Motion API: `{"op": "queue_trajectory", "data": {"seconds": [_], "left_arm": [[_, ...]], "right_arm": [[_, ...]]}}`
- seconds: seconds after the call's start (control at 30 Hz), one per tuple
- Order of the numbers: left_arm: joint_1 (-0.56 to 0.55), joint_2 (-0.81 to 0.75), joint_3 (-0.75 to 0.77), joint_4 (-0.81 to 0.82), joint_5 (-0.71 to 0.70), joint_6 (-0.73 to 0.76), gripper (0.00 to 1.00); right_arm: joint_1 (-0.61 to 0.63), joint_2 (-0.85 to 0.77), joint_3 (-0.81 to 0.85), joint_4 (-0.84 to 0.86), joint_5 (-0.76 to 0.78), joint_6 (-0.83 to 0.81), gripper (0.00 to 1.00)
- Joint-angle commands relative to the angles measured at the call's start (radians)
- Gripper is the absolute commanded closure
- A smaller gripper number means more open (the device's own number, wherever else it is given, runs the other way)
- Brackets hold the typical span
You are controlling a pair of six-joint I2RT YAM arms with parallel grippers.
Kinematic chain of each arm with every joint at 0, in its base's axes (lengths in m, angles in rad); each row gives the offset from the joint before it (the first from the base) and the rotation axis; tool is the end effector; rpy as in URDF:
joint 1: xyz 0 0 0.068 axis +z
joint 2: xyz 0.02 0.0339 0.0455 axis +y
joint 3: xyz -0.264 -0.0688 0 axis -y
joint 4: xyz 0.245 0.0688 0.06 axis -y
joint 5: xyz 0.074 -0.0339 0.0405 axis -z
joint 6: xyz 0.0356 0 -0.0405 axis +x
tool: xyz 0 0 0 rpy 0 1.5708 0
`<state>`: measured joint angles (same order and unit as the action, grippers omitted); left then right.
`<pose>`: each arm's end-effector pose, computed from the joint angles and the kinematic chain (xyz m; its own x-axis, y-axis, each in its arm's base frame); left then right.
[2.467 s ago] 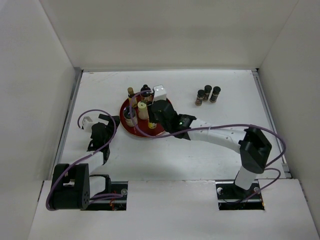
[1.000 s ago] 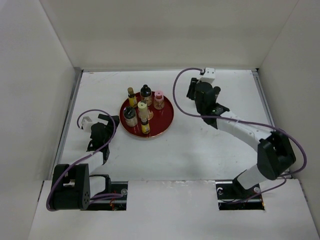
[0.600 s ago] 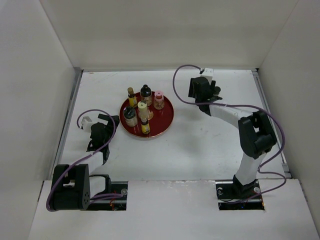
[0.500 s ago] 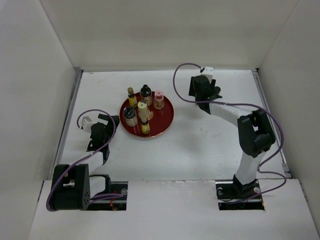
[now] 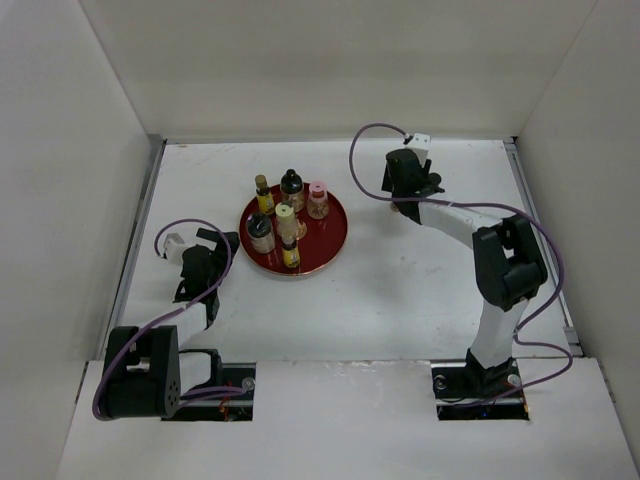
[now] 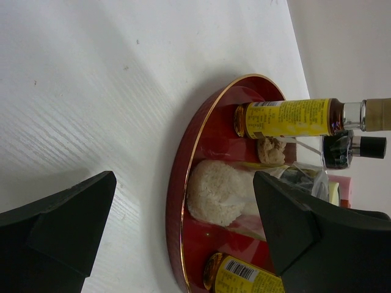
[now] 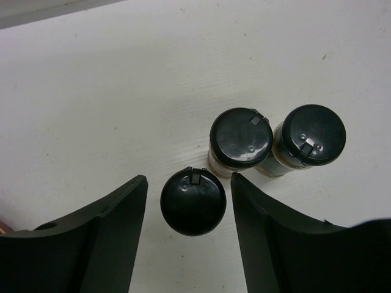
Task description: Organize the condiment bottles
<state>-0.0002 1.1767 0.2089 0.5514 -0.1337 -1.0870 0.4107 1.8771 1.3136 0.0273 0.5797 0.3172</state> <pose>0.2069 0.0047 0.1453 -0.0804 -0.8773 -0.4731 -0.4147 0.4611 -0.7845 0.4002 0.1530 0.2320 -0.4145 0.1041 -0.9041 0.2389 0.9710 0.0023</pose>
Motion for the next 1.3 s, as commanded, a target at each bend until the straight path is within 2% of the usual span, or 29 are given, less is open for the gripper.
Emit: {"op": "queue_trajectory", "data": {"seconds": [0.0,0.23,0.4,0.5,0.63,0.83,1.03,1.27], "left_arm": [[0.004,0.000,0.014,0.058,-0.001,0.012,0.00],[0.009,-0.014,0.009,0.053,-0.003,0.012,0.00],[0.004,-0.005,0.011,0.058,0.005,0.010,0.00],[0.003,-0.012,0.009,0.056,-0.004,0.012,0.00],[0.004,-0.011,0.009,0.058,0.005,0.009,0.00],[-0.002,0.001,0.014,0.058,-0.001,0.009,0.00],[0.001,0.000,0.012,0.058,-0.004,0.009,0.00],[0.006,-0.019,0.007,0.051,-0.009,0.012,0.00]], "right_arm": [[-0.013,0.025,0.021,0.008,-0.010,0.025,0.38],[-0.011,0.031,0.026,-0.004,-0.029,0.045,0.40],[-0.007,-0.007,-0.007,0.017,-0.029,0.048,0.59],[0.001,-0.065,-0.043,0.051,-0.017,0.033,0.61],[0.056,-0.159,-0.089,0.063,0.012,0.022,0.62],[0.219,-0.228,-0.142,0.095,-0.003,0.049,0.63],[0.383,-0.132,-0.056,0.158,-0.046,0.057,0.63],[0.432,0.007,0.061,0.177,-0.066,0.052,0.63]]}}
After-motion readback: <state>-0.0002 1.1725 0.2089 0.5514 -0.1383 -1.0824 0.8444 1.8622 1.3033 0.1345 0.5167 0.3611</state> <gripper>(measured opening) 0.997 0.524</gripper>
